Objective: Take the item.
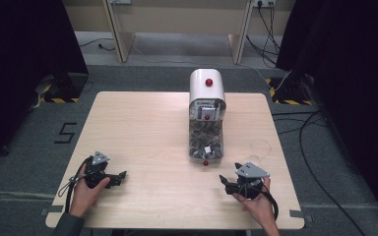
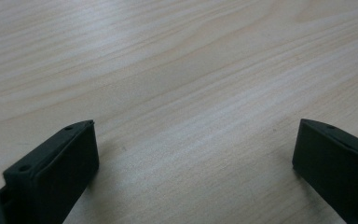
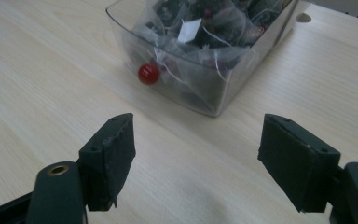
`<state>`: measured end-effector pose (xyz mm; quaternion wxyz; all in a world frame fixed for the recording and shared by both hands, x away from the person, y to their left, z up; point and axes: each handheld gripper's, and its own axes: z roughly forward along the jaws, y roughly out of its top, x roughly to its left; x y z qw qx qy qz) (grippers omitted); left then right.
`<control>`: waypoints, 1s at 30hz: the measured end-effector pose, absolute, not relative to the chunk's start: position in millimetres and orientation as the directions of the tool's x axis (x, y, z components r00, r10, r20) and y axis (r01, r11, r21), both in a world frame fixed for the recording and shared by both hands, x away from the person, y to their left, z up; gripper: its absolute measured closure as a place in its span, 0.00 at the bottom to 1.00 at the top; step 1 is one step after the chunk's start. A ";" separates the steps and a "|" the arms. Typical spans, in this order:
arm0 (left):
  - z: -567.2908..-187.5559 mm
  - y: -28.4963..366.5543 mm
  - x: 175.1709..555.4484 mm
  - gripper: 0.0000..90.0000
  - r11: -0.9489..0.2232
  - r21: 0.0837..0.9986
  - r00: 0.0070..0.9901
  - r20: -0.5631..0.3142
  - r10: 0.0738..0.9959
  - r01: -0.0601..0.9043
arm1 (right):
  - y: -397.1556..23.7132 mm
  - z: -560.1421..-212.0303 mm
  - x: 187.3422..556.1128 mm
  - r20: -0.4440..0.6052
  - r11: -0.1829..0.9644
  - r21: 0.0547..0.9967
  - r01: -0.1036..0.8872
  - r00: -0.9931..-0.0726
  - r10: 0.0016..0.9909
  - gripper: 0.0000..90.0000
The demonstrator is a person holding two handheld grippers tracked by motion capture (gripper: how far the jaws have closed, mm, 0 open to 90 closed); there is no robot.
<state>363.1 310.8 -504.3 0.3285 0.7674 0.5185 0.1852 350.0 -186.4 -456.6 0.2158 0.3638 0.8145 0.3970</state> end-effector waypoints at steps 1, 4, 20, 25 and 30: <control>-504.3 310.8 363.0 0.00 -0.246 0.696 0.393 -0.056 0.918 0.674 | -186.4 -456.6 350.0 -0.063 0.420 0.804 0.421 -0.642 0.764 0.31; -504.3 310.8 363.1 0.00 -0.246 0.696 0.393 -0.057 0.918 0.674 | -181.0 -452.7 352.2 -0.078 0.428 0.812 0.398 -0.652 0.754 0.32; -504.3 311.0 362.6 0.00 -0.246 0.696 0.393 -0.057 0.918 0.675 | -156.3 -438.3 373.8 -0.126 0.453 0.824 0.339 -0.671 0.730 0.40; -504.3 310.9 362.6 0.00 -0.246 0.696 0.393 -0.057 0.918 0.675 | -150.3 -432.9 384.4 -0.140 0.455 0.830 0.322 -0.670 0.729 0.44; -504.3 310.9 362.6 0.00 -0.246 0.696 0.393 -0.057 0.918 0.675 | -143.0 -432.1 393.4 -0.152 0.462 0.829 0.314 -0.668 0.728 0.46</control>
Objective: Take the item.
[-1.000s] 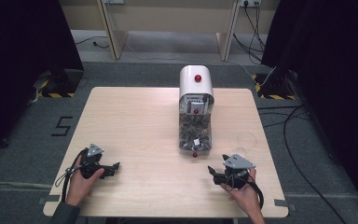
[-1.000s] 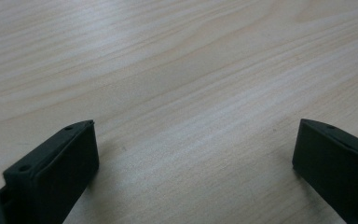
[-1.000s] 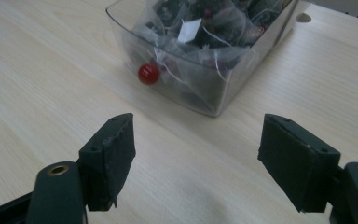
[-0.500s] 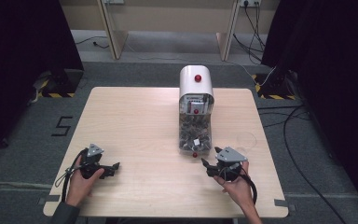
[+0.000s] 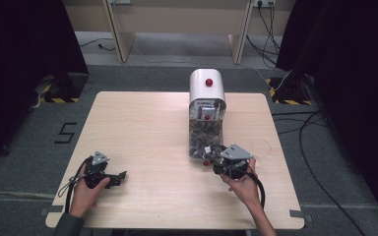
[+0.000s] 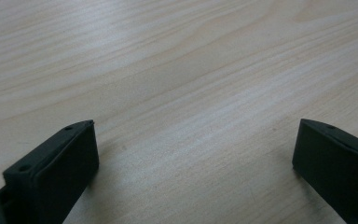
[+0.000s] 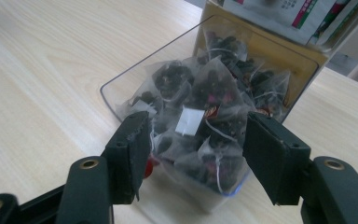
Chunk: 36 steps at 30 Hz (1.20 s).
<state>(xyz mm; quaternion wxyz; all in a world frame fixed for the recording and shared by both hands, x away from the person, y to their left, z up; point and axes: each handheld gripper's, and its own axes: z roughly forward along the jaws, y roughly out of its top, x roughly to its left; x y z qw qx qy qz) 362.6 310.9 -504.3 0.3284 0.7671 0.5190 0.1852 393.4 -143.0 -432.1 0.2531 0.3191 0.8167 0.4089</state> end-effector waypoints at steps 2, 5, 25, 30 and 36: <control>-504.3 310.9 362.6 0.00 -0.246 0.696 0.393 -0.057 0.918 0.675 | -141.1 -431.7 395.9 -0.153 0.462 0.830 0.313 -0.668 0.728 0.47; -504.3 310.9 362.6 0.00 -0.245 0.696 0.393 -0.057 0.918 0.675 | -135.2 -430.0 403.4 -0.163 0.465 0.832 0.303 -0.668 0.726 0.49; -504.3 311.0 362.6 0.00 -0.246 0.696 0.393 -0.057 0.918 0.675 | -110.0 -431.9 434.7 -0.173 0.472 0.826 0.309 -0.657 0.734 0.59; -504.3 311.0 362.6 0.00 -0.246 0.696 0.393 -0.057 0.918 0.675 | -104.1 -435.9 443.1 -0.175 0.481 0.815 0.323 -0.654 0.736 0.61; -504.3 311.0 362.6 0.00 -0.246 0.696 0.393 -0.057 0.918 0.675 | -98.4 -445.1 454.7 -0.186 0.494 0.799 0.343 -0.640 0.746 0.65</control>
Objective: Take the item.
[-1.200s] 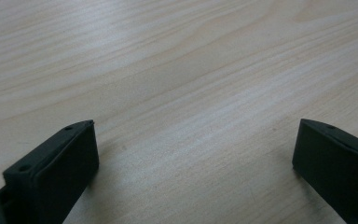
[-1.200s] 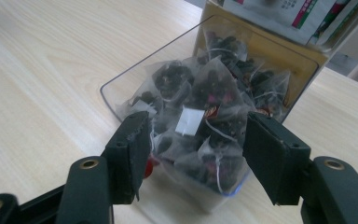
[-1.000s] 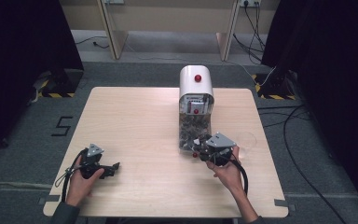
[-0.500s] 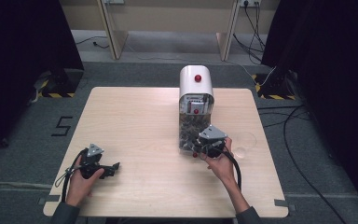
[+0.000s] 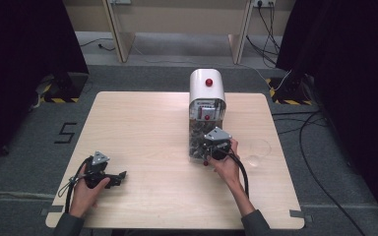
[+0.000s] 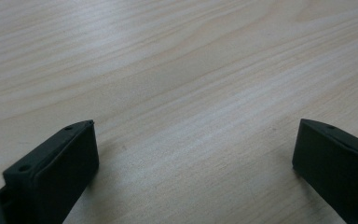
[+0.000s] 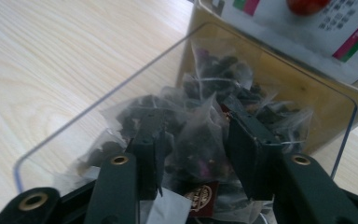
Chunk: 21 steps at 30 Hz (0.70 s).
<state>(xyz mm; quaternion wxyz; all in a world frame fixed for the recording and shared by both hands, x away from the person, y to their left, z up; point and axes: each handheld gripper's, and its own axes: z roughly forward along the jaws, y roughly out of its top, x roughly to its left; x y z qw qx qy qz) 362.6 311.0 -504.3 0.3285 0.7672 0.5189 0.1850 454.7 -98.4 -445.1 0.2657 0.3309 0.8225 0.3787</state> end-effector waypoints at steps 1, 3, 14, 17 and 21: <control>-504.3 311.0 362.6 0.00 -0.246 0.696 0.393 -0.057 0.918 0.675 | -98.6 -446.2 456.0 -0.195 0.503 0.793 0.344 -0.638 0.745 0.67; -504.3 310.9 362.6 0.00 -0.245 0.696 0.393 -0.057 0.918 0.674 | -99.9 -448.4 457.0 -0.190 0.500 0.793 0.349 -0.637 0.747 0.73; -504.4 311.3 362.2 0.00 -0.247 0.697 0.395 -0.057 0.917 0.674 | -105.3 -441.8 452.5 -0.222 0.498 0.821 0.278 -0.648 0.729 0.93; -504.3 311.3 362.2 0.00 -0.247 0.697 0.395 -0.057 0.917 0.674 | -108.0 -434.6 448.9 -0.231 0.492 0.835 0.247 -0.653 0.721 0.93; -504.4 311.3 362.2 0.00 -0.246 0.697 0.395 -0.057 0.917 0.674 | -110.1 -425.3 443.4 -0.220 0.471 0.850 0.235 -0.654 0.724 0.93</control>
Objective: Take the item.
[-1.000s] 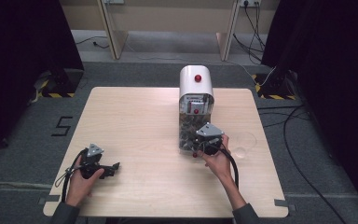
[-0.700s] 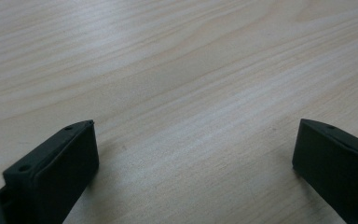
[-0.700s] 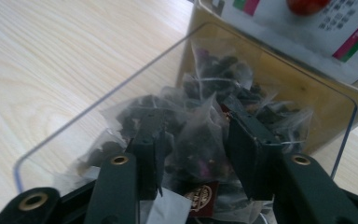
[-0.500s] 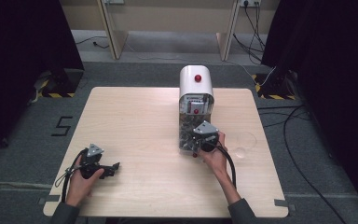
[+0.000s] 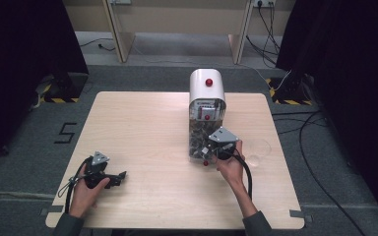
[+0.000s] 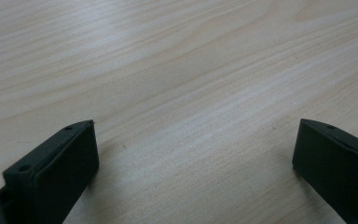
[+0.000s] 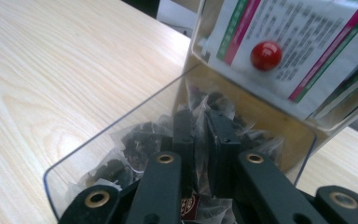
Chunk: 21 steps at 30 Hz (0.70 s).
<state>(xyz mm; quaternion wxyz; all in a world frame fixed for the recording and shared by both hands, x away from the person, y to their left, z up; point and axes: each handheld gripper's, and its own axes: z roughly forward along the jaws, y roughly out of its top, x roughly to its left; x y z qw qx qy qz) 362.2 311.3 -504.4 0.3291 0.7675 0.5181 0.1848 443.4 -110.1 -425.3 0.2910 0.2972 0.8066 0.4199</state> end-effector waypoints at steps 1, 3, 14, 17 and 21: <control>-504.4 311.3 362.2 0.00 -0.246 0.697 0.395 -0.057 0.917 0.674 | -110.1 -425.3 443.4 -0.220 0.471 0.850 0.235 -0.654 0.724 0.93; -504.3 311.3 362.2 0.00 -0.247 0.697 0.395 -0.057 0.917 0.674 | -111.4 -422.2 442.0 -0.221 0.466 0.855 0.228 -0.653 0.724 0.93; -504.4 311.2 362.2 0.00 -0.246 0.697 0.395 -0.058 0.917 0.674 | -118.7 -396.8 428.2 -0.226 0.417 0.894 0.164 -0.638 0.736 0.93; -504.3 311.3 362.2 0.00 -0.247 0.697 0.395 -0.057 0.917 0.674 | -121.1 -387.9 423.5 -0.232 0.405 0.904 0.140 -0.633 0.738 0.93; -504.4 311.3 362.2 0.00 -0.246 0.697 0.395 -0.058 0.917 0.674 | -126.3 -377.4 419.0 -0.242 0.390 0.914 0.110 -0.621 0.745 0.93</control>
